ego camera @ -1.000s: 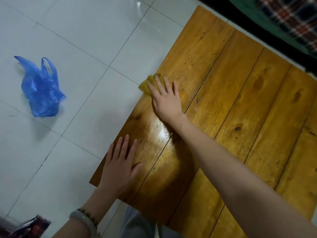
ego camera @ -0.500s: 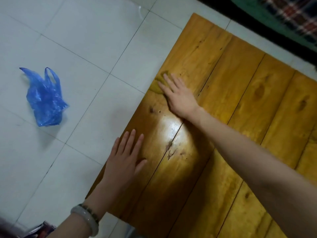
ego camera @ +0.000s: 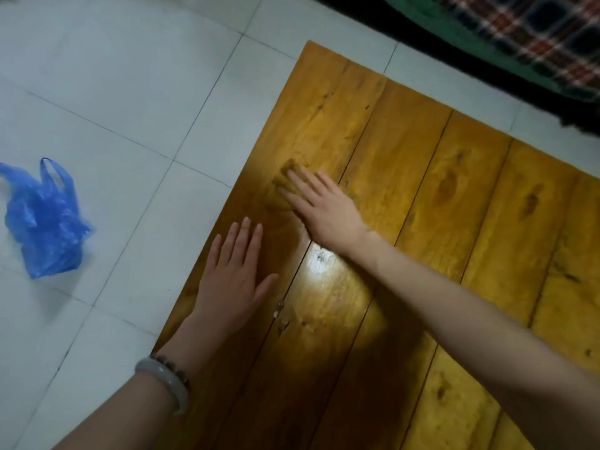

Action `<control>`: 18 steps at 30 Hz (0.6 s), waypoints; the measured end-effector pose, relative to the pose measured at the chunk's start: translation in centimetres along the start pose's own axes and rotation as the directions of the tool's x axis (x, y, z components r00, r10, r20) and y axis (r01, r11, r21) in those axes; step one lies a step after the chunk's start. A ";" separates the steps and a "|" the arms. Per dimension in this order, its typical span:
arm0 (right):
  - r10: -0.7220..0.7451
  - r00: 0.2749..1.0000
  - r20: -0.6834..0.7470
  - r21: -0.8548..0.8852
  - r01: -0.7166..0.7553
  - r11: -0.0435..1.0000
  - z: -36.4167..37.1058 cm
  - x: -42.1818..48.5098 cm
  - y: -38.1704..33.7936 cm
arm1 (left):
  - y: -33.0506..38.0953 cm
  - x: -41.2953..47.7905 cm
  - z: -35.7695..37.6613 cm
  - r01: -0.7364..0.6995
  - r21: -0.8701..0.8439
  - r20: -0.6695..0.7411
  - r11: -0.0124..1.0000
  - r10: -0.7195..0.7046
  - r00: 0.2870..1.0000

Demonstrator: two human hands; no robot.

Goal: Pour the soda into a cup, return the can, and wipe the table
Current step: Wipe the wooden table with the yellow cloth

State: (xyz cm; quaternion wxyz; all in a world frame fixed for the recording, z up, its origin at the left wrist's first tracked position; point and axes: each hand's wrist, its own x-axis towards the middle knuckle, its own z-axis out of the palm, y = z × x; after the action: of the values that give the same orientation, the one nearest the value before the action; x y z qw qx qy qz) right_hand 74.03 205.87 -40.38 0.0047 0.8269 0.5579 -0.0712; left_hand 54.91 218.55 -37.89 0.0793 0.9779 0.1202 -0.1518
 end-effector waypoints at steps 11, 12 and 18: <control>0.851 0.525 0.020 0.275 -0.821 0.501 -2.3 2.3 13.6 | 1.1 3.4 0.1 0.003 0.026 0.031 1.000 -0.004 1.000; 0.817 0.576 0.011 0.270 -0.789 0.552 -2.5 3.8 12.6 | 1.1 3.4 0.2 0.001 0.027 0.026 1.000 -0.001 1.000; 0.356 0.934 -0.022 0.193 -0.345 0.919 -2.2 9.3 2.1 | 1.3 3.6 0.0 0.025 0.041 0.030 0.999 -0.026 0.999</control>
State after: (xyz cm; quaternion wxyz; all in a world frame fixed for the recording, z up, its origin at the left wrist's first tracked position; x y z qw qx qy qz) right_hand 79.69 213.85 -39.48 -0.0760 0.9117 0.3917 -0.0975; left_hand 58.56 218.10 -38.83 0.0595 0.9752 0.1285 -0.1701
